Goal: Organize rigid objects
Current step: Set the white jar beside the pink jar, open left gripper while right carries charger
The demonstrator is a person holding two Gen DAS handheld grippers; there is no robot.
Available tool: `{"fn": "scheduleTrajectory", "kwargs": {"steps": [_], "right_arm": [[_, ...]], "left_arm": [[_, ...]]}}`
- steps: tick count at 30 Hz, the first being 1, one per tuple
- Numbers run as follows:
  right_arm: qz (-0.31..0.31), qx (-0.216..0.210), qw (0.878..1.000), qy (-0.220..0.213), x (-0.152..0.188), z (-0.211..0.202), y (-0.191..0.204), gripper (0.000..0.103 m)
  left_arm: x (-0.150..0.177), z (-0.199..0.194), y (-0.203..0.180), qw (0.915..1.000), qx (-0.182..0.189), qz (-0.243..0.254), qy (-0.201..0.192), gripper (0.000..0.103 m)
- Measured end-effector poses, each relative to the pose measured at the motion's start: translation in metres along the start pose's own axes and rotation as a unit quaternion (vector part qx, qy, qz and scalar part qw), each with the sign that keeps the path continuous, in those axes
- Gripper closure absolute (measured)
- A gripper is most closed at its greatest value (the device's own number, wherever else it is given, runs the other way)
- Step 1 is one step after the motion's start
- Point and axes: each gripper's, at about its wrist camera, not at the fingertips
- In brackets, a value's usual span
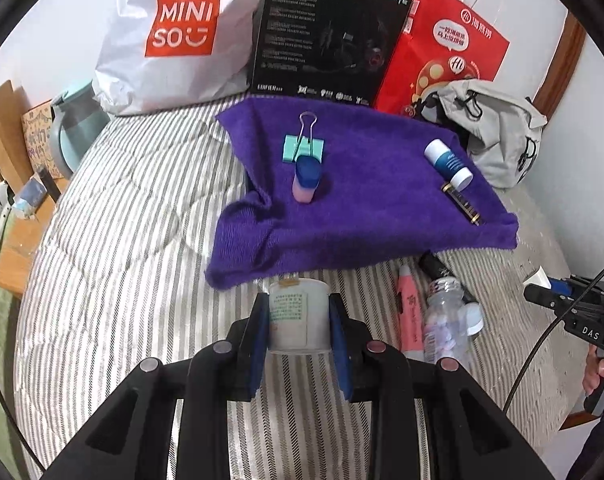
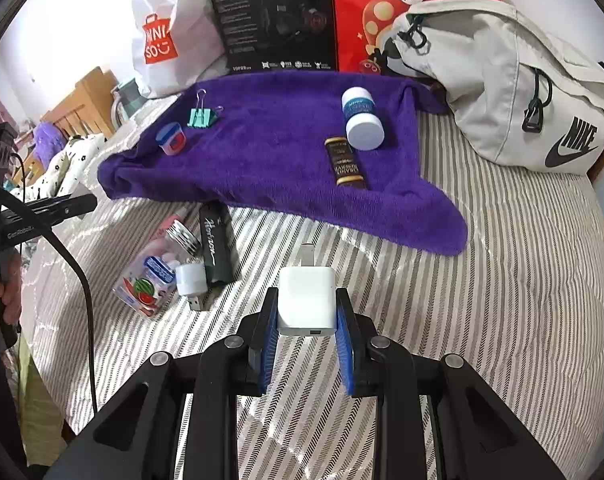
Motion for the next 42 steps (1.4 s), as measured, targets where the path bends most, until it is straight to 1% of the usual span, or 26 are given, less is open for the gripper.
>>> {"fn": "scheduleTrajectory", "kwargs": {"steps": [7, 15, 19, 24, 31, 37, 42], "right_arm": [[-0.002, -0.009, 1.000, -0.015, -0.018, -0.012, -0.005, 0.077], [-0.004, -0.011, 1.000, -0.024, -0.050, -0.010, -0.010, 0.077], [-0.009, -0.013, 1.000, -0.024, -0.067, -0.002, -0.011, 0.077], [-0.012, -0.019, 1.000, -0.017, -0.080, 0.014, -0.010, 0.077], [-0.030, -0.019, 0.999, 0.007, -0.095, 0.048, -0.003, 0.077], [-0.034, -0.025, 0.999, 0.019, -0.103, 0.068, 0.001, 0.077], [-0.042, -0.016, 0.999, 0.029, -0.107, 0.079, 0.005, 0.077]], "left_arm": [[-0.026, -0.002, -0.004, 0.9999, 0.001, 0.006, -0.009, 0.076], [-0.053, 0.020, -0.010, 0.9999, 0.002, 0.012, 0.001, 0.076], [-0.063, 0.036, -0.008, 0.9999, 0.001, 0.009, 0.012, 0.076], [-0.070, 0.056, -0.005, 0.9996, 0.000, 0.007, 0.026, 0.076], [-0.068, 0.075, -0.003, 0.9988, -0.006, 0.011, 0.047, 0.076], [-0.072, 0.088, -0.006, 0.9985, -0.012, 0.015, 0.051, 0.076], [-0.074, 0.094, -0.006, 0.9982, -0.016, 0.020, 0.054, 0.076]]}}
Point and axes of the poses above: each gripper's, at about its wrist camera, not at the fingertips, and z roughly the way its jaws point, y to its left, x to its underside
